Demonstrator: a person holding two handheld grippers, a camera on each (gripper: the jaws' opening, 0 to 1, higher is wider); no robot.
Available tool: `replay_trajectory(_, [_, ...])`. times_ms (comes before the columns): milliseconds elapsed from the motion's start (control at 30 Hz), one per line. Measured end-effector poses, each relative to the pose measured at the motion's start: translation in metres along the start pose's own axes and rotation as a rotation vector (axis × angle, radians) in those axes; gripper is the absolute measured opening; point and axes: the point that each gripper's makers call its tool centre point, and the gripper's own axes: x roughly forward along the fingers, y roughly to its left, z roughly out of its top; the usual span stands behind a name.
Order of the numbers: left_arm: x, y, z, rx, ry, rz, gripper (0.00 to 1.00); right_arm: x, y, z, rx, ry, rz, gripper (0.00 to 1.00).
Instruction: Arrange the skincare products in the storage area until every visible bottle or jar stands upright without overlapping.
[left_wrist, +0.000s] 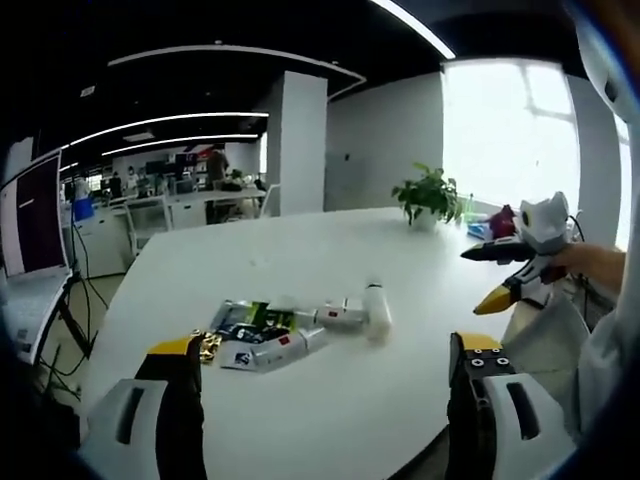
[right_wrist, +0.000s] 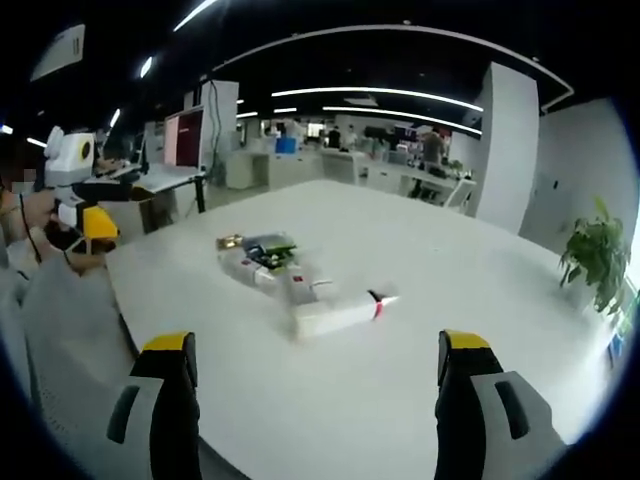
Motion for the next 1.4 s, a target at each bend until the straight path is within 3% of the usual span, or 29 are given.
replay_trajectory(533, [0.031,0.003,0.001,0.007,-0.014,-0.040,0.96,0.016,-0.008,0.004,0.002,0.005,-0.011,0.97])
replay_trajectory(867, [0.043,-0.002,0.000,-0.019,-0.023,-0.050,0.96,0.038,-0.013,-0.002,0.024,0.043,-0.005,0.97])
replay_trajectory(1400, [0.048,-0.011,-0.007,-0.040,-0.020,-0.058,0.96,0.065,-0.015,-0.013,0.093,0.087,0.020,1.00])
